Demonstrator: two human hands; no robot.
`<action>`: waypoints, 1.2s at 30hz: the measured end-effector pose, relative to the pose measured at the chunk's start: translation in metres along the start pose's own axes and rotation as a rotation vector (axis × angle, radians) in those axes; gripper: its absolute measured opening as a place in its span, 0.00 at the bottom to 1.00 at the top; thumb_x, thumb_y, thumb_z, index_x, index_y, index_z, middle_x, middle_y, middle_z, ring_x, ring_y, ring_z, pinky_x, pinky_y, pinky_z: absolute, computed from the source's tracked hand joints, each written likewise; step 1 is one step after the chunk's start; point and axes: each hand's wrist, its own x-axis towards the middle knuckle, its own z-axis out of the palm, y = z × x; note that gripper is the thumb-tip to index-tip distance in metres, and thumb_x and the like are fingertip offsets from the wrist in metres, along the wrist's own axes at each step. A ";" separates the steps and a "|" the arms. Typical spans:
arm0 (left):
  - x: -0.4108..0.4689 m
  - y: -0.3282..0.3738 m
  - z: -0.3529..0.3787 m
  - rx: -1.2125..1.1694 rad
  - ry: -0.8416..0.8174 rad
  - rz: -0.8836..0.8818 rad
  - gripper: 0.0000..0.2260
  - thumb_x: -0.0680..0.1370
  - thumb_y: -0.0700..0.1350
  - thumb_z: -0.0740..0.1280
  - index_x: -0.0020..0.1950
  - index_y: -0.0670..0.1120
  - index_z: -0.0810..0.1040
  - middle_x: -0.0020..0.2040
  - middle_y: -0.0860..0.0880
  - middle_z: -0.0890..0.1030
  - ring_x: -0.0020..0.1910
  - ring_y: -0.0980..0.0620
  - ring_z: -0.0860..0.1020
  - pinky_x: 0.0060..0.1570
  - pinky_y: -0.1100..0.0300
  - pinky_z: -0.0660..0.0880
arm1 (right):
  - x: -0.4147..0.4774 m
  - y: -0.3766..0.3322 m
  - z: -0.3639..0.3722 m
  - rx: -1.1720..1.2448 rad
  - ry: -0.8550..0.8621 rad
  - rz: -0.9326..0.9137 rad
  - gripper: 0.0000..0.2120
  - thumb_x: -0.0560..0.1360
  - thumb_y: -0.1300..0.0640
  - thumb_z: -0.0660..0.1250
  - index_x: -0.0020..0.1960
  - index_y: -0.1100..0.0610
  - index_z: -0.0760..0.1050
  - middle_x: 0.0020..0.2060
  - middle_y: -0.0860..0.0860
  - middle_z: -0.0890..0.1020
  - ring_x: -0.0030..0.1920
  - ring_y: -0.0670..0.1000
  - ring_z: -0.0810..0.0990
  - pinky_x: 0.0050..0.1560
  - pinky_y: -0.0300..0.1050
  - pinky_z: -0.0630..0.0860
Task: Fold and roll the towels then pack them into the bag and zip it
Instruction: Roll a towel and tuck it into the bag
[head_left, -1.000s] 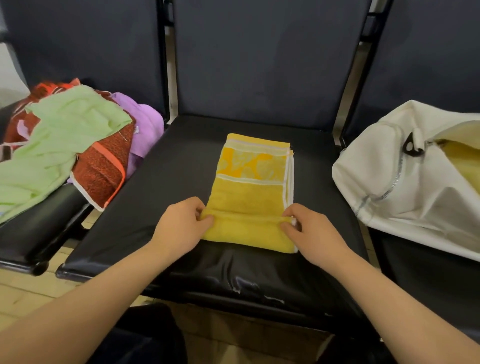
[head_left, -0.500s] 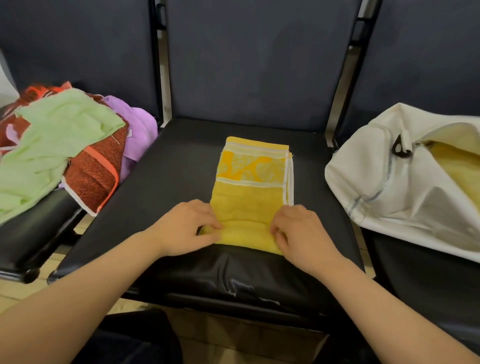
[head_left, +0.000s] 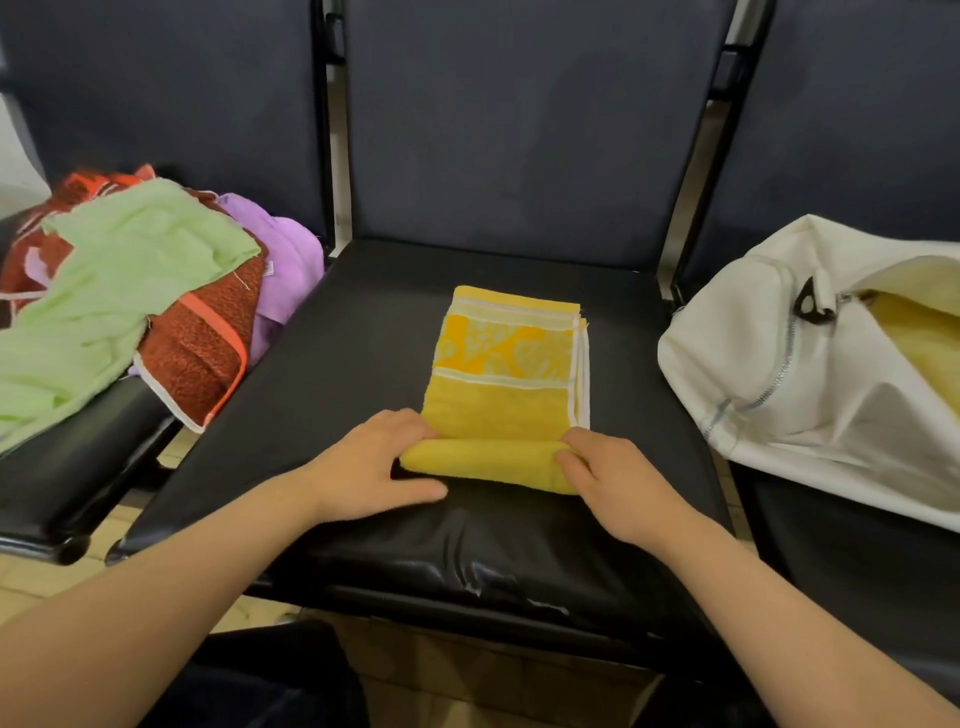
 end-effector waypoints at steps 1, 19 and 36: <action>0.000 -0.002 0.000 0.028 -0.012 0.003 0.22 0.71 0.67 0.61 0.58 0.56 0.74 0.52 0.61 0.74 0.54 0.61 0.71 0.56 0.66 0.67 | 0.000 0.000 -0.002 0.020 -0.025 0.004 0.10 0.82 0.53 0.58 0.43 0.55 0.69 0.37 0.50 0.74 0.36 0.48 0.71 0.36 0.43 0.66; 0.014 0.011 0.011 -0.039 0.280 -0.496 0.13 0.75 0.52 0.69 0.38 0.48 0.68 0.37 0.52 0.70 0.37 0.51 0.71 0.40 0.55 0.68 | 0.005 0.000 0.001 -0.075 0.102 0.142 0.08 0.75 0.52 0.68 0.47 0.52 0.69 0.46 0.48 0.69 0.40 0.50 0.73 0.41 0.45 0.73; 0.008 0.002 -0.002 0.157 0.139 0.013 0.21 0.75 0.56 0.54 0.56 0.45 0.78 0.52 0.49 0.80 0.54 0.49 0.77 0.57 0.56 0.71 | -0.002 -0.004 -0.005 -0.091 0.017 -0.023 0.11 0.79 0.55 0.60 0.60 0.54 0.69 0.42 0.51 0.77 0.42 0.51 0.75 0.40 0.46 0.70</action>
